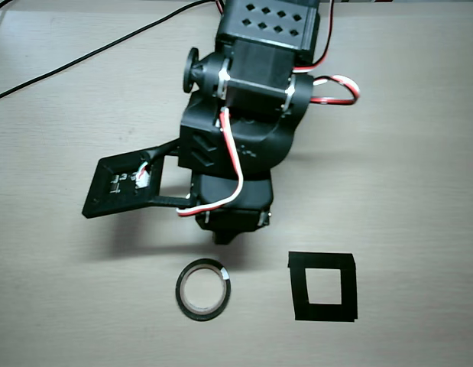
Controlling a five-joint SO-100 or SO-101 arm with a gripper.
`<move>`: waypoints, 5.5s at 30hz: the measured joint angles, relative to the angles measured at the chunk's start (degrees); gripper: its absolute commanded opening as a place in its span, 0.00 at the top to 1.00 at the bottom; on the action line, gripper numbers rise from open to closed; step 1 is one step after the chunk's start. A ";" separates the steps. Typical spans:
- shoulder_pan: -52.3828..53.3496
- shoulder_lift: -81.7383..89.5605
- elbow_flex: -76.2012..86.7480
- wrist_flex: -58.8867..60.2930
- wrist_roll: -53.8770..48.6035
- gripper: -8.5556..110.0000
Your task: Grasp a tape and put it in the target area.
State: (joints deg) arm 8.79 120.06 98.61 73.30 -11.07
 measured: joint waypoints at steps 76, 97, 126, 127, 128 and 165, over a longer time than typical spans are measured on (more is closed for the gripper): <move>-0.44 -23.99 -4.92 -3.52 -20.57 0.83; 6.42 -45.88 -17.31 -7.65 -25.93 0.86; -3.52 -42.80 -21.62 1.67 -24.87 0.93; -4.92 -41.22 -21.62 2.46 -24.87 0.93; -6.42 -39.55 -21.62 3.43 -24.79 0.93; -26.72 -53.61 -32.08 4.66 -18.37 0.93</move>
State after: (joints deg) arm -17.93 66.45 66.53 77.96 -29.44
